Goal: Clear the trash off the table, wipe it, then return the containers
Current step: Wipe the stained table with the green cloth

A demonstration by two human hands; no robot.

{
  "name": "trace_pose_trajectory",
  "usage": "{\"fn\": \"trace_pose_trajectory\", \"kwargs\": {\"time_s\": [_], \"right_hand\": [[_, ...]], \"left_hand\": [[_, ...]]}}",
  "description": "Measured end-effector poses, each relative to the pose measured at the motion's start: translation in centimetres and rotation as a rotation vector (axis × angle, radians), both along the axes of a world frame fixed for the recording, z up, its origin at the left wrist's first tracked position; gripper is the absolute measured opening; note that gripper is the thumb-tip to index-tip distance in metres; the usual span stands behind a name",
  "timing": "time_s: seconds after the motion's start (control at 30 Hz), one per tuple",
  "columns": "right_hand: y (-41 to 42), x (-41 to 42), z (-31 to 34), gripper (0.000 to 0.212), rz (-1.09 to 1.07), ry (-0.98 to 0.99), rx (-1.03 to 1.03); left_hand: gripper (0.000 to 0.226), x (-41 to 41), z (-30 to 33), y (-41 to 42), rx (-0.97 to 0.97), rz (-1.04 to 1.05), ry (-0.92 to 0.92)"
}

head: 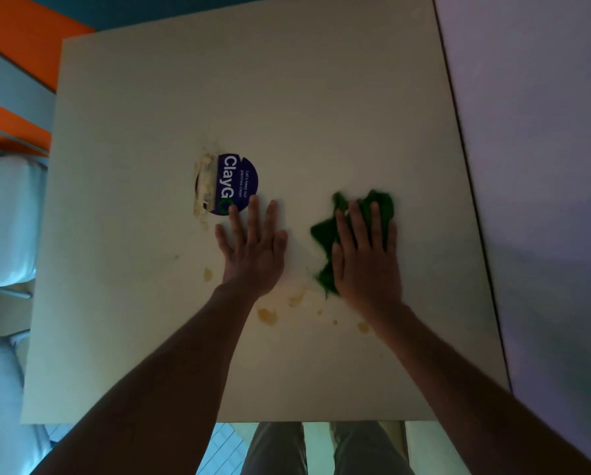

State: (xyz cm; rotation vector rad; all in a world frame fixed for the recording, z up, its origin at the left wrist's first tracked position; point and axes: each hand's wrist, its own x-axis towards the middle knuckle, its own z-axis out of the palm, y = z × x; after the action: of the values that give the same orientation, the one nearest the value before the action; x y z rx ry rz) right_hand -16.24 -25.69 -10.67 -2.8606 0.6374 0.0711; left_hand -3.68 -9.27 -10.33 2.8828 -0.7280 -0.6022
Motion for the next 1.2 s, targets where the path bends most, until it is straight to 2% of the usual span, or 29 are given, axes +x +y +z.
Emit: {"fn": "trace_pose_trajectory", "kwargs": {"time_s": [0.1,0.23,0.33,0.43,0.53,0.6,0.7,0.87,1.03,1.13,1.2], "right_hand": [[0.7,-5.6,0.3,0.055,0.050,0.033,-0.007],[-5.9,-6.8,-0.3,0.056,-0.085,0.037,-0.061],[-7.6,-6.7,-0.3,0.057,-0.188,0.044,-0.038],[-4.1,-9.5,-0.3,0.058,-0.248,0.029,-0.018],[1.2,-14.0,0.1,0.059,-0.248,0.061,-0.042],[2.9,-15.1,0.2,0.060,-0.276,0.075,-0.041],[3.1,-12.8,0.0,0.061,-0.313,0.083,-0.033],[6.7,-4.1,-0.5,0.060,-0.292,0.016,-0.004],[14.1,-9.4,0.0,0.058,-0.067,0.085,-0.014],[14.1,-10.4,0.3,0.059,-0.116,0.101,-0.021],[13.2,-7.7,0.0,0.060,-0.180,0.088,-0.023]], "left_hand": [[0.058,0.1,0.0,0.0,0.014,-0.008,-0.006],[0.058,0.9,0.2,-0.2,0.012,-0.012,0.062],[0.054,1.2,1.7,1.9,-0.148,-0.014,0.049],[0.053,0.2,2.9,7.5,-0.296,0.102,-0.137],[0.057,-2.3,2.3,14.1,-0.218,0.280,-0.209],[0.061,-4.2,1.4,17.1,-0.147,0.314,-0.193],[0.062,-5.6,-0.1,18.9,-0.084,0.270,-0.167],[0.057,-5.8,-0.8,18.8,-0.073,0.267,-0.188],[0.056,-5.9,-1.0,19.2,-0.061,0.248,-0.194],[0.052,-5.0,-0.6,20.3,-0.097,0.213,-0.238],[0.050,-3.6,-0.4,21.6,-0.112,0.170,-0.282]]}}
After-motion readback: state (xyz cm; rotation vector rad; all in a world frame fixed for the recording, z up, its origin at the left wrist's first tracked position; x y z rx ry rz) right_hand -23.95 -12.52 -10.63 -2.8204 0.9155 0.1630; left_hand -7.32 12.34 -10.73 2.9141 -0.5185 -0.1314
